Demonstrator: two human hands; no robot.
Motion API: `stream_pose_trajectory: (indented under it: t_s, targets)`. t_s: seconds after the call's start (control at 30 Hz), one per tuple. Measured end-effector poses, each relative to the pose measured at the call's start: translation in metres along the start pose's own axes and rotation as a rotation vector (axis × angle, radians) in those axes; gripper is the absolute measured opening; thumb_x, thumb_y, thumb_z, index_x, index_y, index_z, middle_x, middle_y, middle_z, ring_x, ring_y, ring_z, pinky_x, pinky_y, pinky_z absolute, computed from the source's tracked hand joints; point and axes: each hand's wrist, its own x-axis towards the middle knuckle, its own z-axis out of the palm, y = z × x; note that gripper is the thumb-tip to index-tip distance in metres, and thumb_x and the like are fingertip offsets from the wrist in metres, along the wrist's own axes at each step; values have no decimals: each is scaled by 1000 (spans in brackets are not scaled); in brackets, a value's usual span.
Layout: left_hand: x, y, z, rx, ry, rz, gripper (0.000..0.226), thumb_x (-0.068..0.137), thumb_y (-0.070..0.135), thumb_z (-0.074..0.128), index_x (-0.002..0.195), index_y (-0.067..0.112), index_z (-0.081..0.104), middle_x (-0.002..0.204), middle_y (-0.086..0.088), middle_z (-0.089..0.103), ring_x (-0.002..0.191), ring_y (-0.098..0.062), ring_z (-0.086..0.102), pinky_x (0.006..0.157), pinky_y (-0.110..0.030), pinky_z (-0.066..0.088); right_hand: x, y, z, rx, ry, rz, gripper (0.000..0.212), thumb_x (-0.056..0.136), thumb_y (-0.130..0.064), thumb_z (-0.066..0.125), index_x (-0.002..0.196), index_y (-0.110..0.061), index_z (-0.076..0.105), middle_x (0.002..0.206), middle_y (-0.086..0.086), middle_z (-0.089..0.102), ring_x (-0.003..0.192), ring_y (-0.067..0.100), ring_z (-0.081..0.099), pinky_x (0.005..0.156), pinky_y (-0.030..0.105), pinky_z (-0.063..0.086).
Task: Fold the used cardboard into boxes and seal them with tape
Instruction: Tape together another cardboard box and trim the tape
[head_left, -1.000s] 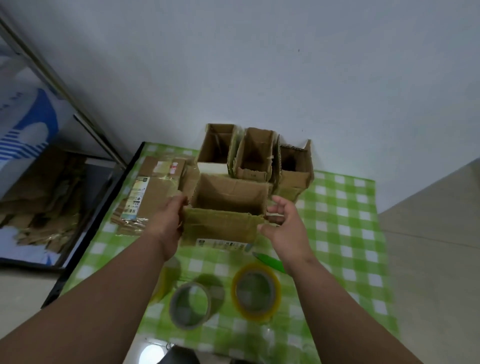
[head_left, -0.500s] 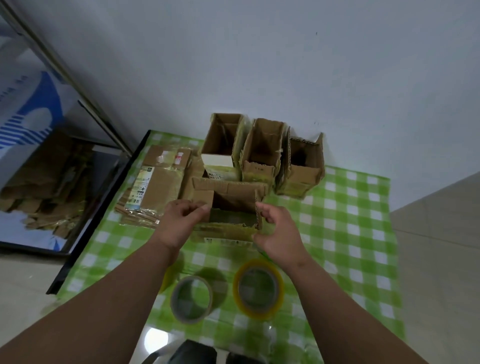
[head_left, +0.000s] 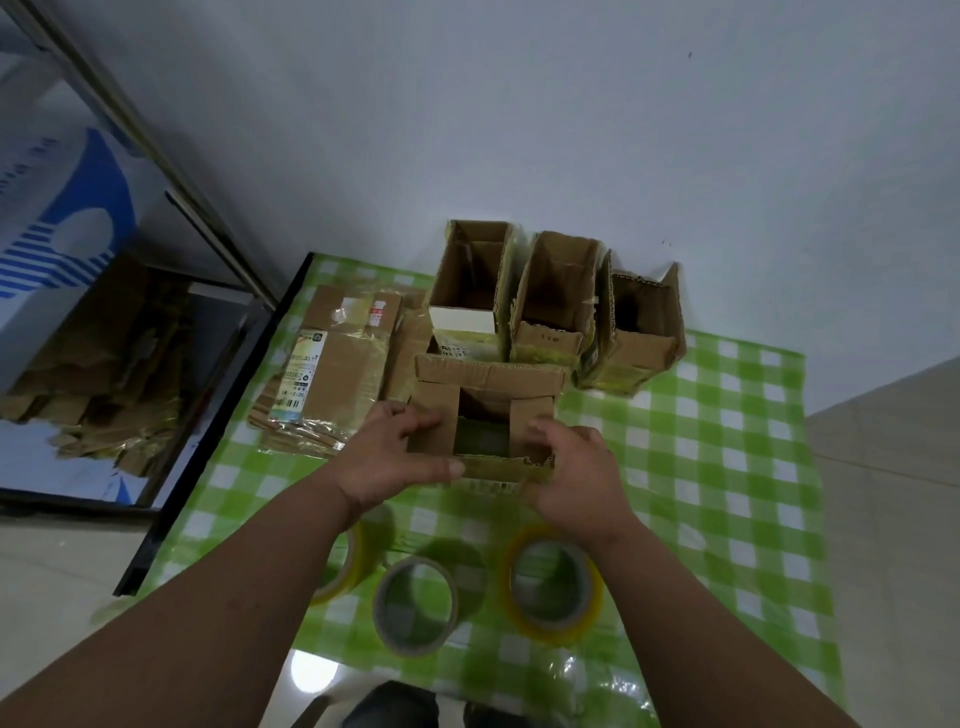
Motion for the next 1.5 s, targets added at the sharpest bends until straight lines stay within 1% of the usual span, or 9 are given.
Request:
stream_pose_trajectory:
  t_s: [0.17,0.33,0.47,0.57,0.7,1.1,1.23,1.37,1.5]
  targets:
    - [9,1,-10,120,176,35,72,77,14,80,138,20,44,114,1,60,99,-18,61,85,-35,51,9,1,-13,201,137,124,79,79,-26,75,145,-25,31,107,-15,66,88,11,60,96,44,47]
    - [17,9,-14,162,200,48,106,82,11,75,154,44,3,90,-3,60,81,-20,64,73,-40,56,24,-3,-25,191,24,158,104,79,-21,75,155,-40,7,100,-12,58,76,14,64,73,34,51]
    - [19,14,-15,306,196,32,78,86,17,71,149,41,32,85,5,58,81,-19,62,76,-35,55,27,0,-22,115,74,128,55,80,-23,74,128,-33,51,98,-9,51,85,20,61,76,34,49]
    - [18,11,-10,405,249,4,50,88,26,69,136,35,55,98,8,58,88,-16,60,77,-25,47,19,6,-11,38,128,81,30,83,-24,72,112,-26,66,93,-9,45,78,16,55,87,41,49]
    - [18,-4,0,365,352,38,41,85,29,75,124,32,66,130,-1,43,100,-21,62,93,-30,48,10,12,0,76,183,58,28,83,-25,75,111,-25,71,105,-4,44,86,18,55,88,42,51]
    - [24,-5,8,434,364,96,37,88,22,72,123,16,66,123,-7,46,90,-15,50,85,-23,41,11,11,8,82,186,44,30,90,-18,69,118,-9,71,104,0,44,86,12,50,83,18,39]
    - [14,-15,14,552,279,246,39,94,35,63,132,27,63,147,-4,34,122,-24,46,102,-35,42,5,15,10,63,186,6,34,90,-9,65,124,-8,68,108,5,49,91,18,56,84,13,36]
    - [9,-25,21,607,235,237,40,96,42,57,136,38,56,156,4,22,132,-26,34,110,-42,37,-3,19,17,81,167,-7,37,89,-5,64,127,-10,66,112,10,51,98,27,60,90,25,44]
    - [11,-16,25,761,298,197,38,97,44,52,135,42,56,152,2,29,132,-30,27,109,-45,35,2,19,17,59,162,36,36,92,-17,64,127,-18,67,111,6,52,95,26,61,87,44,53]
